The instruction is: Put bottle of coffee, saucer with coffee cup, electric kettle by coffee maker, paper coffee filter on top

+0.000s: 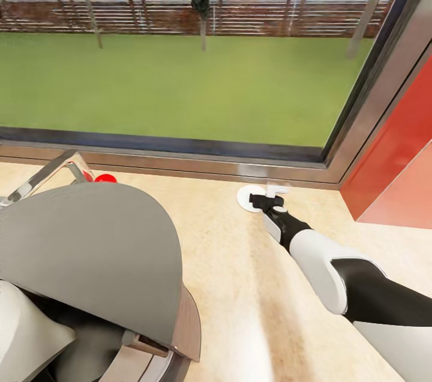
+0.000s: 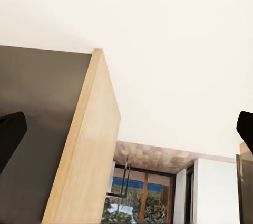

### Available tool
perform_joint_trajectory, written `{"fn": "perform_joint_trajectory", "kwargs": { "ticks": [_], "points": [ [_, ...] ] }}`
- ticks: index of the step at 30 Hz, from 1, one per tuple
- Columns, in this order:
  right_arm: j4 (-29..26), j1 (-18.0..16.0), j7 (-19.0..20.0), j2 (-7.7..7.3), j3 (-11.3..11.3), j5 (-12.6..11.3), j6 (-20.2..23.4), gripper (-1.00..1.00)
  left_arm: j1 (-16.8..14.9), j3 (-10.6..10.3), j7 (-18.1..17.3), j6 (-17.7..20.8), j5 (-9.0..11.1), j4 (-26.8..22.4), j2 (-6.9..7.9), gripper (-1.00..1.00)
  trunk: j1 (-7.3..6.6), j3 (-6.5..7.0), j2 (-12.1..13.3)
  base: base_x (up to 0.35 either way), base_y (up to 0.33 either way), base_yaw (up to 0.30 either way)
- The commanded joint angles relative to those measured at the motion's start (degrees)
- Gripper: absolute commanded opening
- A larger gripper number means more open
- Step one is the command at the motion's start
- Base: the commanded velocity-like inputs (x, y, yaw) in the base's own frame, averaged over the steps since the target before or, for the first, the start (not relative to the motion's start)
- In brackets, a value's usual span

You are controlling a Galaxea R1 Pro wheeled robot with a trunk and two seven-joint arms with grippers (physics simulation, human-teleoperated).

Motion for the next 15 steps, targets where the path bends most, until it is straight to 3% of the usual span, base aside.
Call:
{"fn": "perform_joint_trajectory", "kwargs": {
  "ticks": [1,15],
  "points": [
    [0.57,-0.04,-0.09,0.02,-0.13,-0.16,-0.3,1.0,0.0,0.05,0.13,0.21,-0.37,-0.06,0.01,1.0,0.03,-0.08,-0.1,0.0,0.0,0.0],
    [2.96,0.95,-0.09,0.02,-0.11,-0.25,-0.34,1.0,0.0,0.04,0.15,0.21,-0.45,-0.05,0.02,1.0,0.03,-0.08,-0.1,0.0,0.0,0.0]
  ]
}}
